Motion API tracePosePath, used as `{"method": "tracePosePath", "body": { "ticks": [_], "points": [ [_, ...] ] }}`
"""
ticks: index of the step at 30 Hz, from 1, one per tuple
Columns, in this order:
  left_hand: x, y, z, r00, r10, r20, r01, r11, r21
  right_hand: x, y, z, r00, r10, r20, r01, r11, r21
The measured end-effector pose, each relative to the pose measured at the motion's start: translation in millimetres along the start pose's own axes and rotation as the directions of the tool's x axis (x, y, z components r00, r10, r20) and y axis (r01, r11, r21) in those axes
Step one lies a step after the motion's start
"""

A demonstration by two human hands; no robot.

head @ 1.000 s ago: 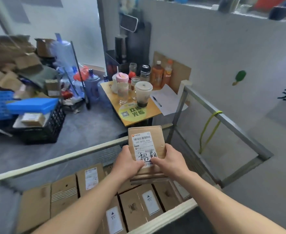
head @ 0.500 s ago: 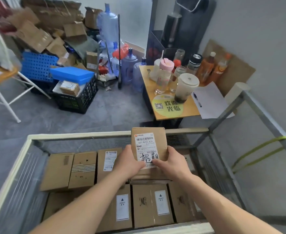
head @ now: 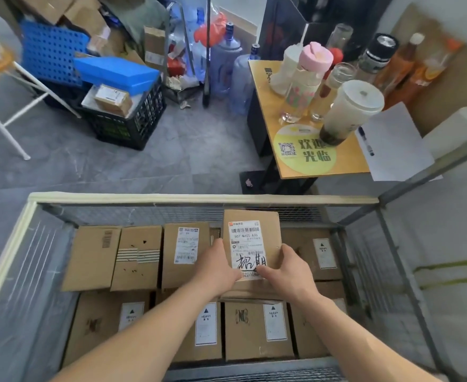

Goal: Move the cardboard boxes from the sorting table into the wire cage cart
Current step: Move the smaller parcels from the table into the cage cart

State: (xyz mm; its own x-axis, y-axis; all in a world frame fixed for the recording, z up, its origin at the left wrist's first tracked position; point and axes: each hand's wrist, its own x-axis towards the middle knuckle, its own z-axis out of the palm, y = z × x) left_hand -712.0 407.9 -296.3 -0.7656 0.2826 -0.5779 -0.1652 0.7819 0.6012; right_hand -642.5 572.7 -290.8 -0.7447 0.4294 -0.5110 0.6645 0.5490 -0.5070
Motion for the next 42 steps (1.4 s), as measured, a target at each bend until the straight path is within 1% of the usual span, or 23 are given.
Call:
{"method": "tracePosePath", "body": {
  "ticks": [7,12,15,19,22,27,31,34,37,40,42],
  "points": [
    [54,-34,45,0.996,-0.090,0.007,0.089,0.995,0.040,63,41,38,0.996,-0.014,0.090,0.017,0.999,-0.037],
    [117,-61,81,0.992,-0.125,-0.011,0.126,0.991,0.056,124,73,79,0.991,-0.025,0.130,0.027,1.000,-0.013],
    [153,-81,101,0.990,-0.138,-0.011,0.139,0.989,0.056,160,91,106,0.988,-0.034,0.150,0.039,0.999,-0.030],
    [190,-108,120,0.987,-0.156,-0.030,0.159,0.976,0.151,200,109,144,0.980,-0.065,0.186,0.067,0.998,-0.001],
    [206,-118,132,0.989,-0.134,-0.068,0.146,0.964,0.222,222,117,167,0.978,-0.060,0.198,0.063,0.998,-0.008],
    [207,-122,152,0.990,-0.136,-0.026,0.139,0.978,0.155,240,128,189,0.979,-0.058,0.194,0.060,0.998,-0.001],
    [199,-122,156,0.985,-0.170,-0.038,0.174,0.974,0.144,242,124,197,0.965,-0.073,0.252,0.080,0.997,-0.017],
    [193,-117,153,0.989,-0.145,-0.041,0.150,0.976,0.155,240,121,194,0.957,-0.067,0.281,0.078,0.997,-0.029],
    [183,-111,141,0.996,-0.084,-0.038,0.090,0.977,0.193,230,116,184,0.961,-0.073,0.267,0.082,0.996,-0.021],
    [169,-97,121,0.999,-0.033,-0.024,0.039,0.956,0.292,211,103,159,0.968,-0.084,0.235,0.089,0.996,-0.011],
    [154,-83,104,1.000,-0.008,-0.016,0.013,0.938,0.347,193,94,135,0.969,-0.112,0.221,0.125,0.991,-0.045]
  ]
}}
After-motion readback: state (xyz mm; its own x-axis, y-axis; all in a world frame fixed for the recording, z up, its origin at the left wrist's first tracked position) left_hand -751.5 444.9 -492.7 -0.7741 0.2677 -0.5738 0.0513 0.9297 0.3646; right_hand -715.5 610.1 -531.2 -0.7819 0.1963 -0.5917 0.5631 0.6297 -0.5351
